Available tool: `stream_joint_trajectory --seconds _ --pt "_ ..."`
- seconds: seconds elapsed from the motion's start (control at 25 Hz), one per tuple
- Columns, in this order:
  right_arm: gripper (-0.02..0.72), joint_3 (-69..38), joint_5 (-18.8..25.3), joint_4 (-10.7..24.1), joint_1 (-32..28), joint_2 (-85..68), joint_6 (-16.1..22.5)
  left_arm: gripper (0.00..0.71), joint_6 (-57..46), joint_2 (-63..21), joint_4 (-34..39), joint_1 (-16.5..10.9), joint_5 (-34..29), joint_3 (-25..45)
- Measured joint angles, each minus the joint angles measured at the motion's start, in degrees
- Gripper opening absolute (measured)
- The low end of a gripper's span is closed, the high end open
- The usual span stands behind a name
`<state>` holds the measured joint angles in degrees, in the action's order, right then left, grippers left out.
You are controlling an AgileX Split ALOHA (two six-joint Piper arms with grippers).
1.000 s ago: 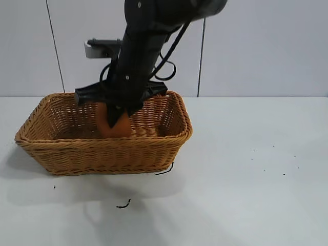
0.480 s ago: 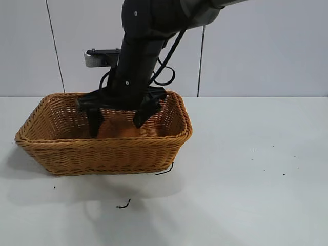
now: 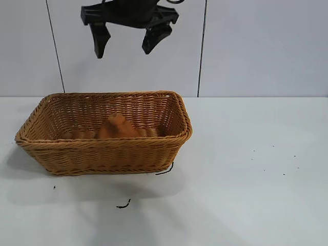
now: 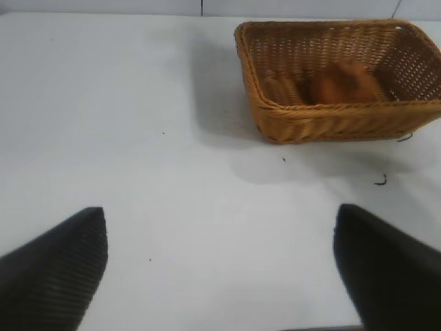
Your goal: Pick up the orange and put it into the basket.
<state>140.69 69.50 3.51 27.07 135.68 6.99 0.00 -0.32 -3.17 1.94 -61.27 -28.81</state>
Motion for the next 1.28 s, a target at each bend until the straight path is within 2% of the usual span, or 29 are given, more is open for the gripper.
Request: stream_joint_trajectory --seconds 0.48,0.8,1.0,1.28 --pt "0.695 0.0 0.0 0.2 -19.7 0.0 0.5 0.639 0.0 0.0 0.0 0.0 0.0 0.0" --pt "0.695 -2.2 -0.1 -0.7 -21.1 -0.7 0.6 0.639 0.0 0.0 0.0 0.0 0.0 0.0" --pt "0.695 -16.1 -0.1 -0.9 -21.1 -7.5 0.6 0.639 0.0 0.0 0.0 0.0 0.0 0.0" --pt "0.695 -49.5 -0.2 -3.5 -21.1 -28.2 -0.7 0.639 0.0 0.0 0.1 0.0 0.1 0.0"
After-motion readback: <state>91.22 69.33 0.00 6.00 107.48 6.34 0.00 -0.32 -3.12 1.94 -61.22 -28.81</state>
